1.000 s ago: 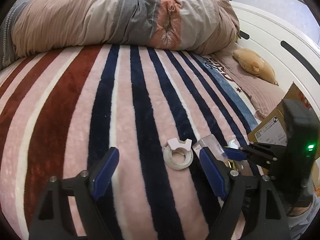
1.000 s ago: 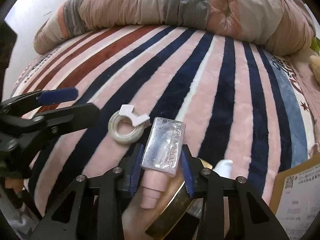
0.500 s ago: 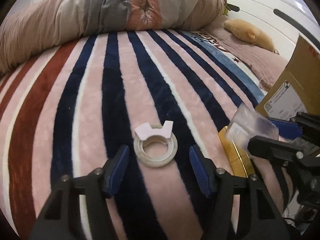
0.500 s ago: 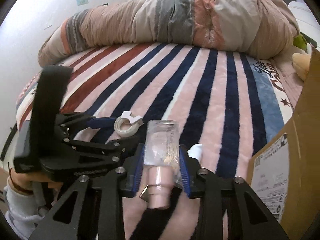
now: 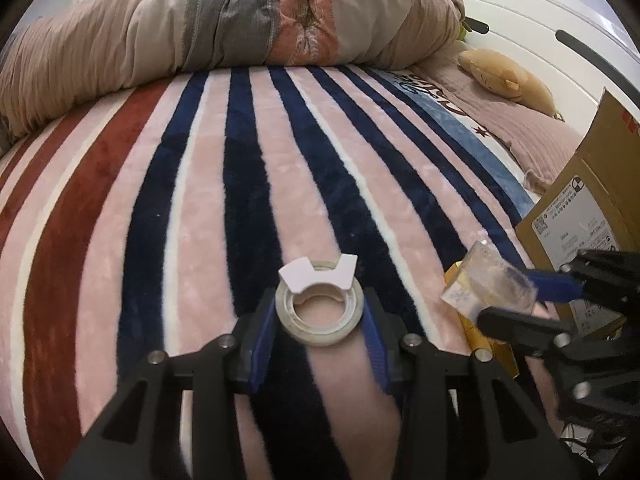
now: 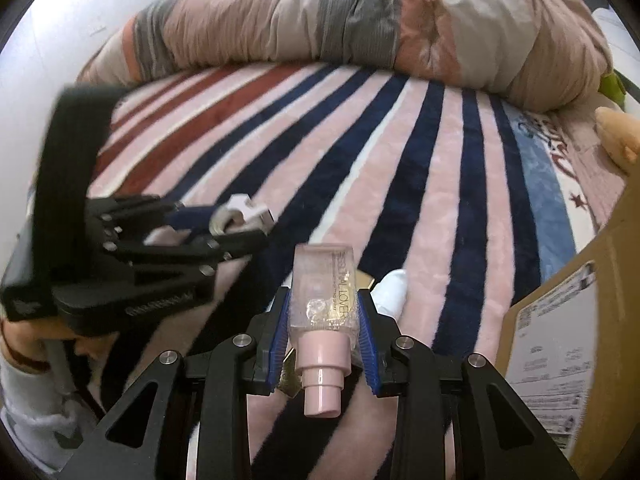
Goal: Organize rigid objects
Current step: 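Carry the clear bottle and tape roll into the box and open both grippers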
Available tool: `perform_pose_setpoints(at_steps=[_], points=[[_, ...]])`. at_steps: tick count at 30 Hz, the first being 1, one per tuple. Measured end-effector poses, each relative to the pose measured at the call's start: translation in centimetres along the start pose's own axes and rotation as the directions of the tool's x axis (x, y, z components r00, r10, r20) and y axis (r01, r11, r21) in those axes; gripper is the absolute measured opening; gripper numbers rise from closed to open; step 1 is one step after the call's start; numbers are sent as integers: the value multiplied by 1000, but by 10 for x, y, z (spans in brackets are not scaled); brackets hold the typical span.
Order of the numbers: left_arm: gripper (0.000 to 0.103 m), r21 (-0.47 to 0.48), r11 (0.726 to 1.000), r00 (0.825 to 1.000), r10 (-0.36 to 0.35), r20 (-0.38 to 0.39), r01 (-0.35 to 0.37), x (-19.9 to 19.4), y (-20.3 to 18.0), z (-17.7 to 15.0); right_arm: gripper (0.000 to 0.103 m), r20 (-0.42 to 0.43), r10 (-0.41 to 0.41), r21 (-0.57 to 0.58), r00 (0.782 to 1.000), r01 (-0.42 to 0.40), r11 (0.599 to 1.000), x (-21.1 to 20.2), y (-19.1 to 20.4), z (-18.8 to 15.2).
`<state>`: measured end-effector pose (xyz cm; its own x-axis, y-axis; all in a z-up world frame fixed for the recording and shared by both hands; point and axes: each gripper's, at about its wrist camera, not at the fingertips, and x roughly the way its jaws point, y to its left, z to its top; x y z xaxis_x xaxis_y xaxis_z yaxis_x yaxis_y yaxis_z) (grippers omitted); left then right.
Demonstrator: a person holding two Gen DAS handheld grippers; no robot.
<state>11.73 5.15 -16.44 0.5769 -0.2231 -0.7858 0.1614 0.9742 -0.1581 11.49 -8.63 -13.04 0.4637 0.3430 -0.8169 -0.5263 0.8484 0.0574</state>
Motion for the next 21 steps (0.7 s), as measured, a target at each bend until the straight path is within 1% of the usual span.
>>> perform_pose_setpoints(at_steps=[3, 7, 9, 11, 13, 16, 19, 21], points=[[38, -7, 1000, 1000, 7, 5, -7, 3, -1, 0, 27, 6, -14, -5, 1000, 14, 1000, 4, 2, 0], [38, -12, 1000, 1000, 12, 14, -12, 5, -1, 1, 27, -10, -38, -10, 999, 37, 999, 11, 3, 0], [38, -22, 1000, 1000, 6, 24, -6, 3, 0, 0, 27, 6, -57, -24, 998, 57, 998, 11, 4, 1], [38, -27, 1000, 999, 11, 36, -10, -3, 2, 0, 27, 28, -59, -13, 998, 59, 998, 6, 4, 0], [38, -34, 999, 998, 22, 60, -20, -17, 5, -1, 27, 55, -45, -16, 998, 46, 999, -3, 6, -1], [38, -45, 999, 993, 18, 115, -12, -51, 9, -2, 27, 97, 1, -22, 995, 1, 1000, -27, 13, 1], [38, -41, 999, 982, 37, 184, -30, -93, 3, 6, 27, 175, 43, -53, 984, -34, 998, -68, 25, 4], [38, -15, 1000, 975, 22, 223, -19, -116, -9, 13, 27, 233, 69, -64, 970, -55, 996, -99, 30, 4]])
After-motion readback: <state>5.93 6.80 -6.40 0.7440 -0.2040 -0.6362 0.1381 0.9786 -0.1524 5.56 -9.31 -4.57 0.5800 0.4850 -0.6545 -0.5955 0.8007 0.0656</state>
